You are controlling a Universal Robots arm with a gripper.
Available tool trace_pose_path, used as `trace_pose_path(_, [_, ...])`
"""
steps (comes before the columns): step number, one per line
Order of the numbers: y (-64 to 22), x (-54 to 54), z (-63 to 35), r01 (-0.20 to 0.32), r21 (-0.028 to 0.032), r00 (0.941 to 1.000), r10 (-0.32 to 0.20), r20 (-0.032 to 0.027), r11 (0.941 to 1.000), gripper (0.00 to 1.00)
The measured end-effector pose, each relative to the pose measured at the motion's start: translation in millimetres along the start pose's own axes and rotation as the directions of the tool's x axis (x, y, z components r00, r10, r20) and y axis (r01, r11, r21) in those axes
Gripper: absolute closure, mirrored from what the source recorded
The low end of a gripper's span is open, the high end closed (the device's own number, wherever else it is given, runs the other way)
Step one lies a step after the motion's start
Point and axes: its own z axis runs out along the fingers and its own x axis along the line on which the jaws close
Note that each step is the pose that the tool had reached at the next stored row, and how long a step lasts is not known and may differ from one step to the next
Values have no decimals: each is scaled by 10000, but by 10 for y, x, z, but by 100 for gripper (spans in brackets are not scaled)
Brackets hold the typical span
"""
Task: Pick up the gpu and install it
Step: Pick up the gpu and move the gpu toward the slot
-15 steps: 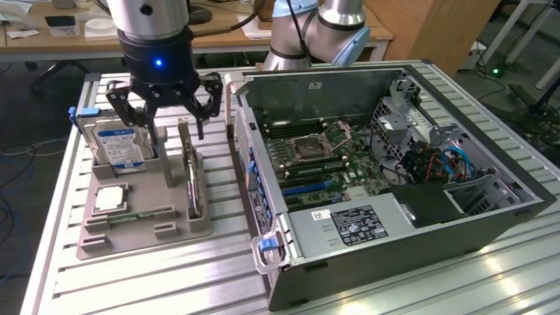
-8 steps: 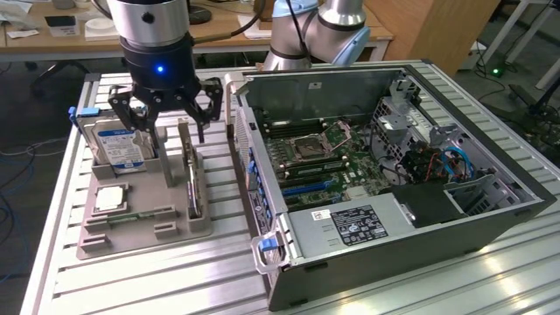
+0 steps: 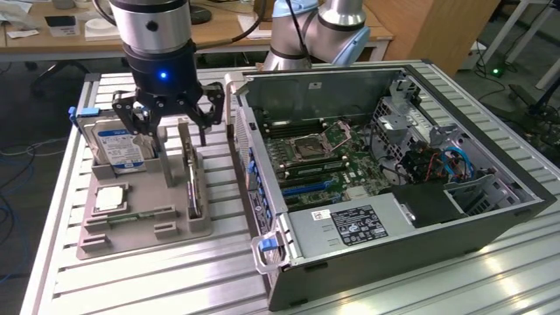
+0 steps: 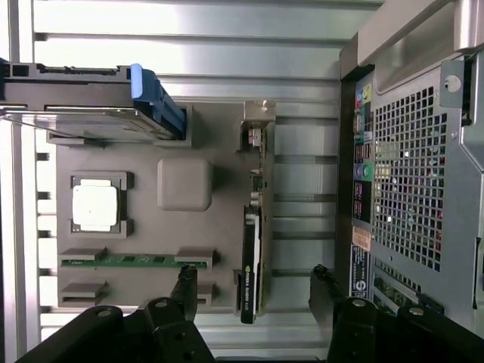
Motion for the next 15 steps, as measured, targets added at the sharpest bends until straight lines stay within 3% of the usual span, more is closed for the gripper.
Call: trace_pose_path(15, [-16, -11, 138, 0, -1, 10000, 0, 1, 10000, 29])
